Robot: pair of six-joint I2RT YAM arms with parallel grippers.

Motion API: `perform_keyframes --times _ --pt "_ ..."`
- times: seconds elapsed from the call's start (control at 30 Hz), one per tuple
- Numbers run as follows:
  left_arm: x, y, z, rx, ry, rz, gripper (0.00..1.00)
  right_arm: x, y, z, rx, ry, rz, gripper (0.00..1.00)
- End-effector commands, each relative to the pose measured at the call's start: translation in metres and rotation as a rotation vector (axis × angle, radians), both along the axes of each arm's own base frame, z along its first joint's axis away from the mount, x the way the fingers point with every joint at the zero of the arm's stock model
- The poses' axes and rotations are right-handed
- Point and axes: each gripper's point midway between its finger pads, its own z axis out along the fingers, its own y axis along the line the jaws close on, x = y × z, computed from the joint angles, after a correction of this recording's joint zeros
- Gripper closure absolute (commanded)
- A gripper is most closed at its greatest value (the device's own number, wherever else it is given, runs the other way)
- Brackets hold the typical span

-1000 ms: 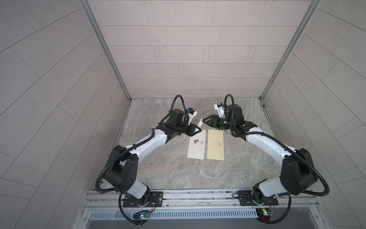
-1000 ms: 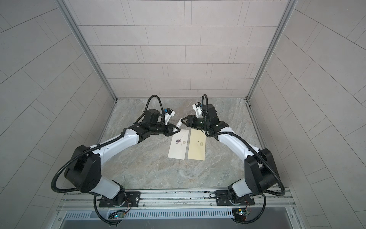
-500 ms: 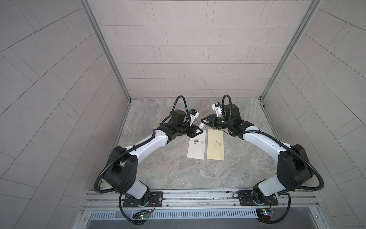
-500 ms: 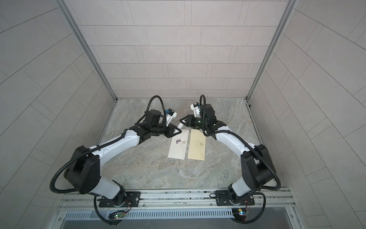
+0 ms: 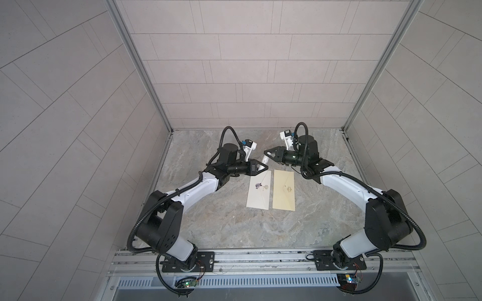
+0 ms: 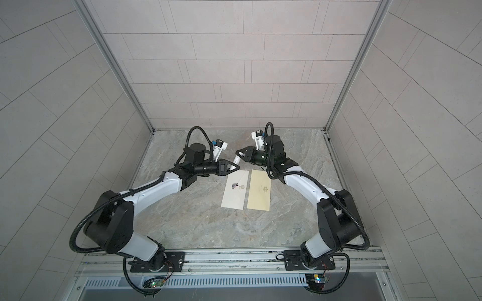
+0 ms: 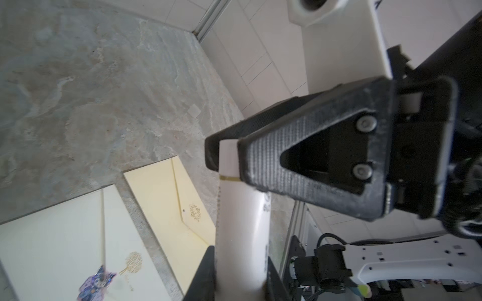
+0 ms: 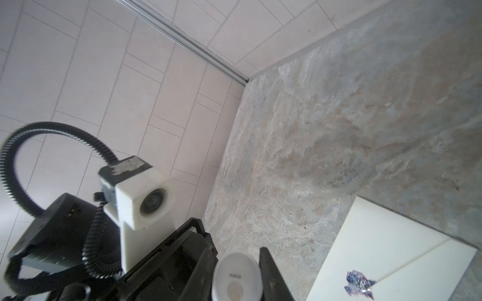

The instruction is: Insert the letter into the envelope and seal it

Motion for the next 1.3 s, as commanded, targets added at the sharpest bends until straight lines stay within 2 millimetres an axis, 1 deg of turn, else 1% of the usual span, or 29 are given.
perform_keyframes --times 0.0,0.07,0.1,0.2,0.3,0.37,0.43,0.53,0.63,0.97,1.03,1.1,1.13,1.17,1.27 --pt "0.029 0.033 0.120 -0.428 -0.115 0.033 1.00 -0.032 -0.003 0.014 0.068 -0.026 0.113 1.00" --pt "0.022 0.042 0.145 -0.530 -0.141 -0.030 1.00 -0.042 -0.007 0.024 0.070 -0.066 0.146 1.00" --pt "0.020 0.042 0.150 -0.539 -0.132 -0.057 1.00 -0.047 -0.008 0.028 0.067 -0.085 0.163 1.00" --pt "0.008 0.039 0.154 -0.507 -0.169 -0.116 1.00 -0.062 -0.011 0.036 0.037 -0.126 0.215 1.00" --pt "0.002 0.038 0.156 -0.486 -0.168 -0.148 1.00 -0.073 -0.012 0.040 0.008 -0.153 0.260 1.00" --pt "0.002 0.038 0.155 -0.482 -0.163 -0.151 1.00 -0.079 -0.013 0.038 -0.018 -0.149 0.284 1.00" --pt "0.005 0.038 0.151 -0.476 -0.153 -0.135 1.00 -0.082 -0.014 0.034 -0.045 -0.142 0.296 1.00" --pt "0.011 0.038 0.142 -0.453 -0.150 -0.099 1.00 -0.083 -0.013 0.032 -0.050 -0.132 0.302 1.00" --pt "0.016 0.038 0.138 -0.423 -0.160 -0.062 1.00 -0.084 -0.011 0.029 -0.080 -0.129 0.298 1.00" --pt "0.025 0.040 0.138 -0.399 -0.185 0.004 1.00 -0.084 -0.009 0.022 -0.175 -0.123 0.266 1.00" --pt "0.023 0.038 0.139 -0.398 -0.189 -0.010 1.00 -0.083 -0.010 0.022 -0.186 -0.124 0.259 1.00" --pt "0.019 0.035 0.138 -0.391 -0.187 -0.035 1.00 -0.080 -0.012 0.024 -0.195 -0.122 0.238 0.77" --pt "0.016 0.033 0.136 -0.385 -0.185 -0.052 1.00 -0.077 -0.015 0.026 -0.194 -0.121 0.218 0.68" --pt "0.012 0.031 0.135 -0.381 -0.185 -0.071 1.00 -0.073 -0.018 0.028 -0.184 -0.116 0.195 0.62" --pt "0.005 0.026 0.128 -0.368 -0.165 -0.113 1.00 -0.059 -0.026 0.039 -0.112 -0.116 0.146 0.52"
